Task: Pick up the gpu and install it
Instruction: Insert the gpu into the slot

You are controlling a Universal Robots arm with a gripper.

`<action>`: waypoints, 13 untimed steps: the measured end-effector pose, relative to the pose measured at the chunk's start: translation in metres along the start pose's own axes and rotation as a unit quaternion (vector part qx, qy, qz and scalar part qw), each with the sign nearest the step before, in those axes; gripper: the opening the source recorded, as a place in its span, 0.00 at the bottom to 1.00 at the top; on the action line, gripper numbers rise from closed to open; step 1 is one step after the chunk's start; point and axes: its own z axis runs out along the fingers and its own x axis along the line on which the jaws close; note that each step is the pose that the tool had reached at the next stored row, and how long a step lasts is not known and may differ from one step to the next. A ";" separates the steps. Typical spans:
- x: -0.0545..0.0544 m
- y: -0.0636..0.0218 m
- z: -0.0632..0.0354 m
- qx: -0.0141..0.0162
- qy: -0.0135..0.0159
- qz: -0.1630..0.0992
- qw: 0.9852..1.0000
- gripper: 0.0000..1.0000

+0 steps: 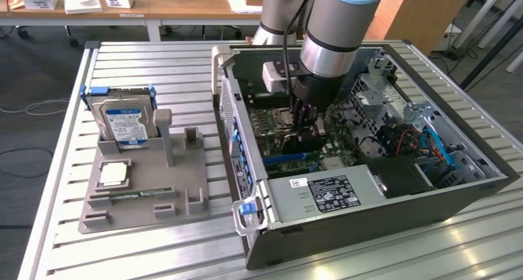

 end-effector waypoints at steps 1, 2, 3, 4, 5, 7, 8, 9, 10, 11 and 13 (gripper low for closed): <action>0.000 0.0000 0.0006 0.000 0.000 0.000 1.000 0.27; 0.000 0.0000 0.0007 0.000 0.000 0.000 1.000 0.27; 0.000 0.0000 0.0007 0.000 0.000 0.000 1.000 0.27; 0.000 0.0000 0.0007 0.000 0.000 0.000 1.000 0.27; 0.000 0.0000 0.0014 0.000 0.000 0.000 1.000 0.27; 0.000 0.0000 0.0023 0.000 0.000 0.000 1.000 0.27; 0.000 0.0000 0.0024 0.000 0.000 0.000 1.000 0.27; 0.000 0.0000 0.0026 0.000 0.000 0.000 1.000 0.27; 0.000 0.0000 0.0028 0.000 0.000 0.000 1.000 0.27; 0.000 0.0000 0.0029 0.000 0.000 0.000 1.000 0.27; 0.000 0.0001 0.0029 0.000 0.000 0.000 1.000 0.27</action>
